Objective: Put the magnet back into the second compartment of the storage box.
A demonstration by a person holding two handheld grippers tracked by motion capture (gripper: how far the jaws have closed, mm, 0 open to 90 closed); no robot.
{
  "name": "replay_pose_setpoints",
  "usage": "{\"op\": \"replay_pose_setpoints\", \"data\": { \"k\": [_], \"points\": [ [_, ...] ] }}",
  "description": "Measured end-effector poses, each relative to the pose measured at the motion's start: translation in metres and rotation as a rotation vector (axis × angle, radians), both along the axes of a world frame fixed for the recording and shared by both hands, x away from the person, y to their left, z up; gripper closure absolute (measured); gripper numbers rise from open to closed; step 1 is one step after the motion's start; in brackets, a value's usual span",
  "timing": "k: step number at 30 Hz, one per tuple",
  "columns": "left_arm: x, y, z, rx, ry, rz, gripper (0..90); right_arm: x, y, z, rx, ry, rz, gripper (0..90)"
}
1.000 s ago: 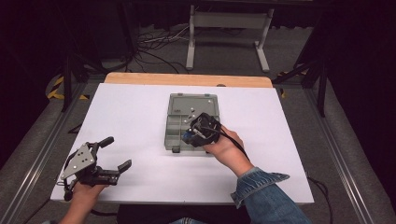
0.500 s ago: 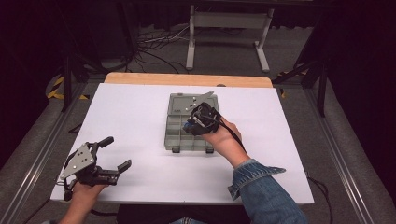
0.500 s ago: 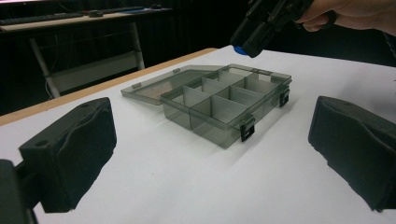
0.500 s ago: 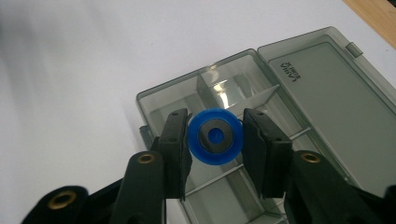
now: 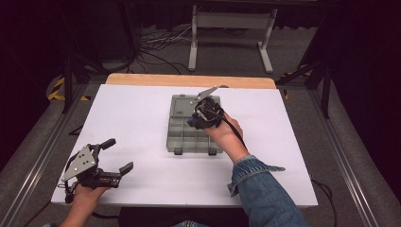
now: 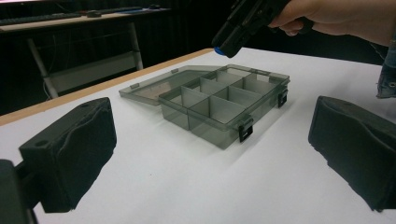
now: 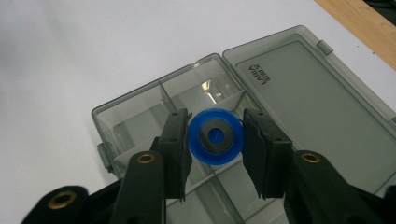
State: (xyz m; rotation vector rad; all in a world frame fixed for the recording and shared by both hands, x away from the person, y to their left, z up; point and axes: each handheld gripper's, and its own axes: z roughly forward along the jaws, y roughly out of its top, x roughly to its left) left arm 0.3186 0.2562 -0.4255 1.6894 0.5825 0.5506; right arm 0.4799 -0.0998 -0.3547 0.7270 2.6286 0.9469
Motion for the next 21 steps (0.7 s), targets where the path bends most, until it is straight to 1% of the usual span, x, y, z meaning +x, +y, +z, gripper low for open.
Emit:
{"op": "replay_pose_setpoints", "data": {
  "k": [4, 9, 11, 15, 16, 21],
  "points": [
    [0.000, 0.000, 0.000, -0.001, 0.001, -0.001, 1.7, 0.004, 0.001, -0.001, -0.003, -0.004, -0.004, 62.3],
    [0.000, 0.000, 0.000, -0.003, -0.001, -0.001, 1.7, 0.010, 0.001, -0.004, -0.005, 0.001, -0.014, 62.3],
    [0.000, 0.000, 0.000, -0.002, 0.001, -0.001, 1.7, 0.012, 0.002, -0.007, -0.004, 0.004, -0.012, 62.3],
    [0.000, 0.001, 0.000, -0.002, -0.003, -0.002, 1.7, 0.016, 0.005, -0.014, -0.020, 0.010, -0.014, 62.3],
    [0.000, 0.001, 0.000, -0.002, -0.002, -0.002, 1.7, 0.019, 0.006, -0.018, -0.027, 0.013, -0.012, 62.3],
    [0.000, 0.001, 0.000, -0.001, -0.002, -0.002, 1.7, 0.023, 0.009, -0.024, -0.032, 0.026, -0.015, 62.3]
  ]
}}
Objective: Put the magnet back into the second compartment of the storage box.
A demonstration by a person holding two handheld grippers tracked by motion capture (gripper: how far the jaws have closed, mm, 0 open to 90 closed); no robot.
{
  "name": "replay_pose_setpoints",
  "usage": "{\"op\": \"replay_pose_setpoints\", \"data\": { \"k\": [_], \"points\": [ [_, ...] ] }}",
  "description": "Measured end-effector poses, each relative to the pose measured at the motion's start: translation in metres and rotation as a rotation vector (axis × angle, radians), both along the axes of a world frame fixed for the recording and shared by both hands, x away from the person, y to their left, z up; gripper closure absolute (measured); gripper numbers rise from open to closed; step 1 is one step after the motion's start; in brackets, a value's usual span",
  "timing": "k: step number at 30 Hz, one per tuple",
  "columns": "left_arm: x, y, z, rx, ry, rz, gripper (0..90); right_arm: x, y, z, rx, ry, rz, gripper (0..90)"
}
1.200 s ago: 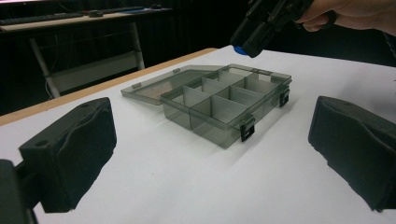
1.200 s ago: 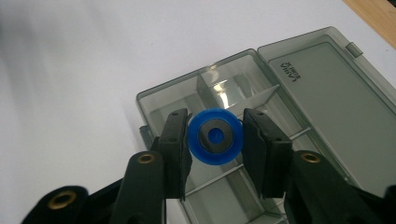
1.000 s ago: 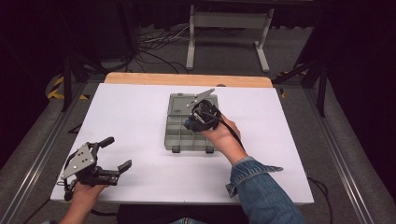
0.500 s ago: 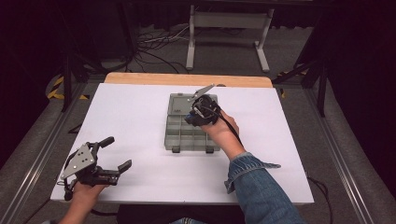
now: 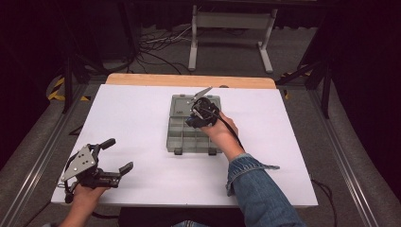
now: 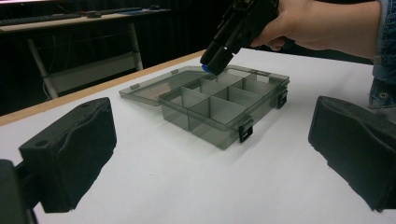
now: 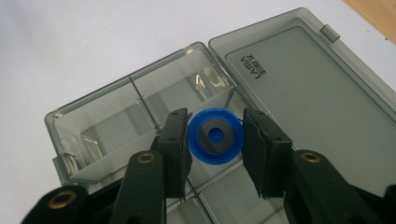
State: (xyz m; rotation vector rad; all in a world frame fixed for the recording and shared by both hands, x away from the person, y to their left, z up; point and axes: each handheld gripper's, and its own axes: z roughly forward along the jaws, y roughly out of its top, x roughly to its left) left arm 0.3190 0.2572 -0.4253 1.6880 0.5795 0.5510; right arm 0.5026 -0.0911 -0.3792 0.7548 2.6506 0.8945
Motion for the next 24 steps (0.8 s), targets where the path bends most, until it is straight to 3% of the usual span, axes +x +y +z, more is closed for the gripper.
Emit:
{"op": "replay_pose_setpoints", "data": {
  "k": [24],
  "points": [
    [0.000, 0.000, 0.000, -0.004, 0.000, -0.001, 1.7, 0.011, 0.009, -0.024, -0.056, 0.054, -0.014, 62.3]
  ]
}}
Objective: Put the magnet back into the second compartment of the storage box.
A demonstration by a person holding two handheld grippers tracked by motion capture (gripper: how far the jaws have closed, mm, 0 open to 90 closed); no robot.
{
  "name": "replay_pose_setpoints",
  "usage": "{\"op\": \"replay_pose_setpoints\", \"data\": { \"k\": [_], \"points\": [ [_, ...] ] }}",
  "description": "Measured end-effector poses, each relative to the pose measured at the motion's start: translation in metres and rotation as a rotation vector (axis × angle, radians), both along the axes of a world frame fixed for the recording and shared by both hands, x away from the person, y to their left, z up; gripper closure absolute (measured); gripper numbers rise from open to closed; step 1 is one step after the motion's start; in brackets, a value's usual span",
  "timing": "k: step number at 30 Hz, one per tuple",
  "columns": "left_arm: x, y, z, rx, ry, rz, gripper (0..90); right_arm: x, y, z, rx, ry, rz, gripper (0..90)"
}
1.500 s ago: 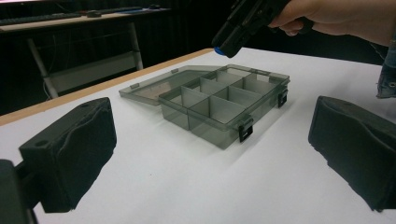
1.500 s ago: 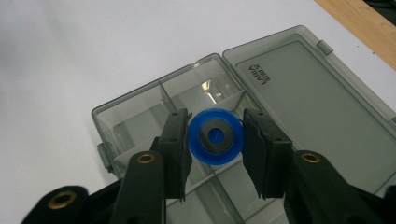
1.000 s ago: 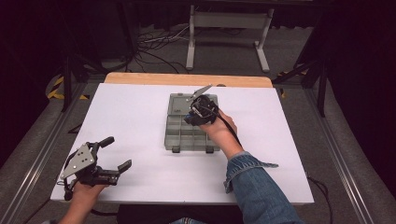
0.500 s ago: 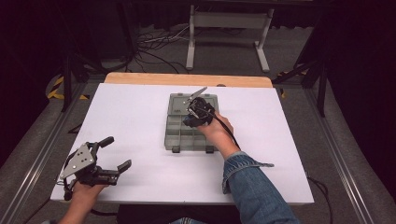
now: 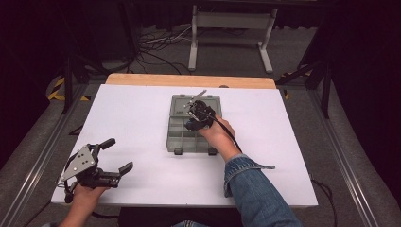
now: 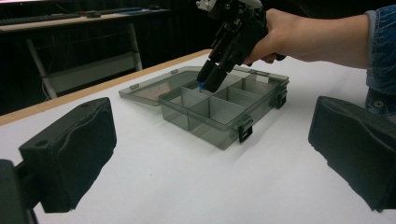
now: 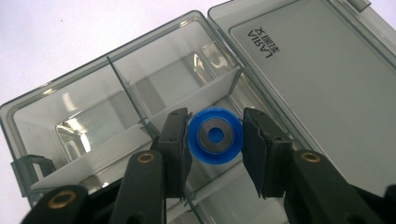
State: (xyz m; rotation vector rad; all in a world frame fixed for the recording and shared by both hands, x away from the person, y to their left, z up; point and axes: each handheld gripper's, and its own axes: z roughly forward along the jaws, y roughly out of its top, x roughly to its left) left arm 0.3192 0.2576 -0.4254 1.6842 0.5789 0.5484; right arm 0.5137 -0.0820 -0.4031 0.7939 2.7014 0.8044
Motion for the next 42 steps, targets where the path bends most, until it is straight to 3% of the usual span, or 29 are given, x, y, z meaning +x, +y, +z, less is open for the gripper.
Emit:
{"op": "replay_pose_setpoints", "data": {
  "k": [26, 42],
  "points": [
    [0.0000, -0.0003, -0.0001, 0.001, -0.001, -0.002, 1.7, 0.0028, 0.0095, -0.0100, -0.050, -0.015, 0.006, 62.0],
    [0.0023, -0.0023, -0.0007, -0.002, 0.006, -0.011, 1.7, 0.0012, 0.0097, -0.0081, -0.053, -0.018, 0.004, 58.7]
  ]
}}
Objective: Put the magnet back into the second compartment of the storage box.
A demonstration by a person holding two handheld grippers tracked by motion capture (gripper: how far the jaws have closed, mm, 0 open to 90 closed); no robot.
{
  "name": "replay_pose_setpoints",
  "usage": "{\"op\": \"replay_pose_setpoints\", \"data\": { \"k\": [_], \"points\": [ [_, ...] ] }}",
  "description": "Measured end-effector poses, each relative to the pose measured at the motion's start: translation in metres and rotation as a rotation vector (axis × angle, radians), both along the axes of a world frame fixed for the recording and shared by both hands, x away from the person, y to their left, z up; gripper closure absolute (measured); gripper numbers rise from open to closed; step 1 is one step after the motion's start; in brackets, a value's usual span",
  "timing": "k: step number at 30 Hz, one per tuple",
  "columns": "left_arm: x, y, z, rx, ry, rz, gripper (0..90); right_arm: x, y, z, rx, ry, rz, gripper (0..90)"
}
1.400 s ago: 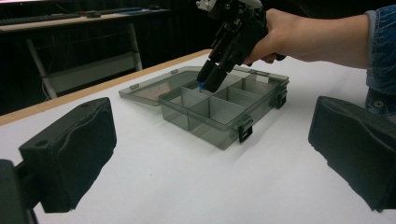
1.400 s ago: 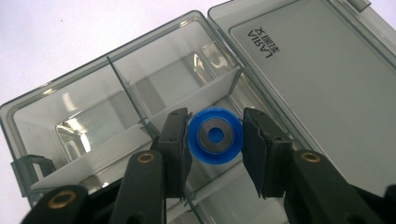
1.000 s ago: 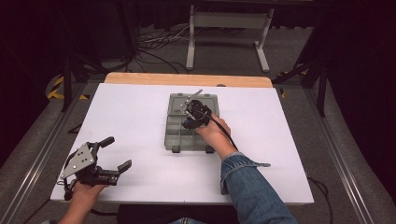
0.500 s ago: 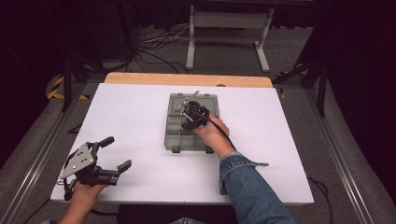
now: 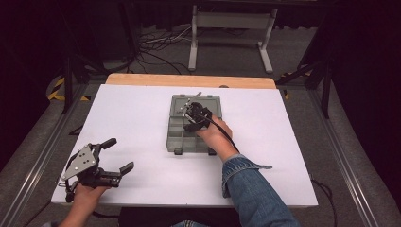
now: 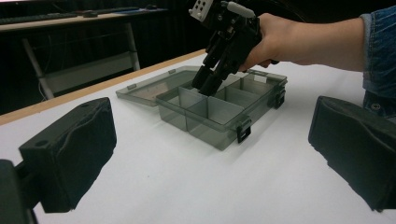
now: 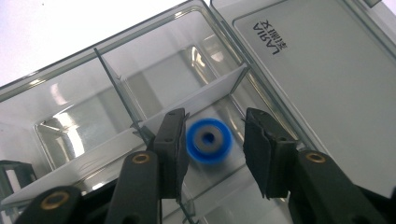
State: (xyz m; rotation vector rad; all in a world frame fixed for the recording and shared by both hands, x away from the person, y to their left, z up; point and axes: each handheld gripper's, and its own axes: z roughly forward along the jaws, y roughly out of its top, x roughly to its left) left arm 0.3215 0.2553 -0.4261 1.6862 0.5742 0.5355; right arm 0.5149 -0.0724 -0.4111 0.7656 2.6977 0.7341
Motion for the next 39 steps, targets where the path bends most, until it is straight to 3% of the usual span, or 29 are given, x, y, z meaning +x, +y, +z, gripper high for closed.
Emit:
{"op": "replay_pose_setpoints", "data": {
  "k": [5, 13, 22, 31, 39],
  "points": [
    [0.001, 0.000, 0.000, 0.003, 0.000, -0.003, 1.7, -0.002, -0.004, 0.007, 0.021, -0.006, -0.004, 55.4],
    [0.002, -0.001, 0.000, 0.003, 0.003, -0.003, 1.7, -0.015, -0.019, 0.035, 0.126, -0.059, -0.002, 41.3],
    [0.002, -0.001, 0.000, 0.003, 0.000, 0.000, 1.7, -0.041, -0.038, 0.059, 0.234, -0.132, 0.011, 27.8],
    [0.002, -0.001, 0.000, 0.002, 0.000, 0.004, 1.7, -0.068, -0.059, 0.072, 0.334, -0.195, 0.030, 19.0],
    [0.001, 0.000, 0.001, -0.005, -0.007, 0.009, 1.7, -0.092, -0.076, 0.080, 0.394, -0.240, 0.041, 9.6]
  ]
}}
